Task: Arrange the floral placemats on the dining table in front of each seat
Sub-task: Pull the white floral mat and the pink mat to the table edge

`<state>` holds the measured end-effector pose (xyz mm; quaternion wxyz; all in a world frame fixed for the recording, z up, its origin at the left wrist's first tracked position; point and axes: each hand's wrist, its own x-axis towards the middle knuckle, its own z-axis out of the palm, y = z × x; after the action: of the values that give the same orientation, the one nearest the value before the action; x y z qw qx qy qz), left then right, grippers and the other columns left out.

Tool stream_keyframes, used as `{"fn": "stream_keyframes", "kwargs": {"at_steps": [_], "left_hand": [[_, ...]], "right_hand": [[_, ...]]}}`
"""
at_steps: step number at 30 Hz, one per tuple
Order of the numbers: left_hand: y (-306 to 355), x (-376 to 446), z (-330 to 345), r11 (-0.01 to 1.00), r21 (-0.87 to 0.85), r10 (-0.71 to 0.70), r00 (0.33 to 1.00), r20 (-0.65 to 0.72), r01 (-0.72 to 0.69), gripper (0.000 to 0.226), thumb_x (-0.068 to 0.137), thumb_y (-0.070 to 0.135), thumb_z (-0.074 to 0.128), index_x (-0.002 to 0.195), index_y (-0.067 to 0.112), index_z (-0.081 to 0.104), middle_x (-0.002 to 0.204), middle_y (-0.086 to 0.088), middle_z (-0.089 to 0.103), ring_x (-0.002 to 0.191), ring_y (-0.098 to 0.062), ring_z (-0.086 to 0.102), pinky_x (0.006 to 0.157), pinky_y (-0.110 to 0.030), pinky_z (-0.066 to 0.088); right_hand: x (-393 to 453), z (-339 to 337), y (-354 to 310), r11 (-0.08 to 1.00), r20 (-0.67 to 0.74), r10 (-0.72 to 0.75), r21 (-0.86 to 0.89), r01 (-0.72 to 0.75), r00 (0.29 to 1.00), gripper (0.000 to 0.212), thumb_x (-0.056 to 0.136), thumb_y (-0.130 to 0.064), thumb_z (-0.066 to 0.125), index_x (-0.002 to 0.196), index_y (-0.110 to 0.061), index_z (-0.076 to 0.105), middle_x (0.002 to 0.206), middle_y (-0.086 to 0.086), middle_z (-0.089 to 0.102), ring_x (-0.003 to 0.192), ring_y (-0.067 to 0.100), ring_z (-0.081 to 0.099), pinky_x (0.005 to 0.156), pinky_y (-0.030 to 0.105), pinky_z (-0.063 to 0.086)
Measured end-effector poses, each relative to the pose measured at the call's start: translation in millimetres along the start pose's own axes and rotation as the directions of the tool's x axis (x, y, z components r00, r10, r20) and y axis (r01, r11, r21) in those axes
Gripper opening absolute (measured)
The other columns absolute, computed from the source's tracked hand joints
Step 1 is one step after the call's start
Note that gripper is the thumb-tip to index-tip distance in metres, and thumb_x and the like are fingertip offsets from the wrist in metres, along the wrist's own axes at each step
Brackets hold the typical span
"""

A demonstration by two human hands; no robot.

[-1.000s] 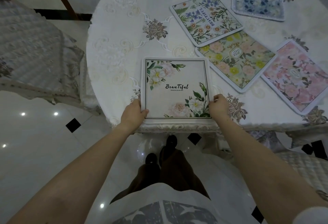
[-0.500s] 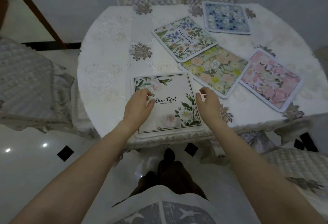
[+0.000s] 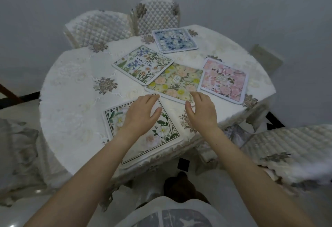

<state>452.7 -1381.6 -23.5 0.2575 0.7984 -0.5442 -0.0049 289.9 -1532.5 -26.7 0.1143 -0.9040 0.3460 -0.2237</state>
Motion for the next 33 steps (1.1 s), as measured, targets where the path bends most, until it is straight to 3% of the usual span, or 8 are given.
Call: {"fn": "stream_keyframes", "kwargs": {"at_steps": [6,13,25,33], "left_hand": [[12.6,15.9,36.5,0.999,-0.017,0.042,0.989,0.139,-0.04,0.048,0.094,0.039,0.042,0.135,0.015,0.045,0.13,-0.005,0.056,0.12,-0.023,0.047,0.094,-0.037,0.042],[46.9,71.4,77.3,0.994,-0.055,0.103,0.971,0.218,-0.093,0.047,0.094,0.038,0.044,0.134,0.014,0.046,0.131,-0.004,0.055,0.121,-0.023,0.047,0.096,-0.037,0.042],[102.4,203.2,155.4,0.999,-0.05,0.021,0.965,0.26,-0.008,0.045,0.094,0.037,0.044,0.131,0.012,0.048,0.126,-0.005,0.056,0.116,-0.023,0.049,0.092,-0.035,0.042],[93.6,239.3,195.7,0.993,-0.048,-0.092,0.948,0.304,0.112,0.047,0.093,0.037,0.045,0.132,0.012,0.045,0.129,-0.006,0.054,0.119,-0.024,0.047,0.094,-0.036,0.041]], "right_hand": [[-17.0,-6.3,46.0,0.981,0.034,0.194,-0.018,-0.193,0.98,0.043,0.094,-0.031,0.046,0.13,-0.007,0.051,0.129,0.01,0.057,0.116,0.029,0.051,0.095,0.042,0.044],[4.4,-13.7,110.0,0.951,0.046,0.31,-0.024,-0.309,0.95,0.044,0.095,-0.031,0.045,0.132,-0.007,0.049,0.13,0.011,0.056,0.117,0.03,0.05,0.095,0.042,0.045],[98.9,-21.4,234.0,0.93,0.115,0.352,0.07,-0.361,0.929,0.043,0.096,-0.033,0.042,0.134,-0.014,0.046,0.135,0.006,0.052,0.122,0.026,0.046,0.094,0.038,0.042],[144.8,7.4,270.3,0.939,0.245,0.318,0.055,-0.341,0.916,0.043,0.096,-0.033,0.039,0.134,-0.012,0.044,0.136,0.008,0.049,0.121,0.024,0.047,0.091,0.036,0.042]]}}
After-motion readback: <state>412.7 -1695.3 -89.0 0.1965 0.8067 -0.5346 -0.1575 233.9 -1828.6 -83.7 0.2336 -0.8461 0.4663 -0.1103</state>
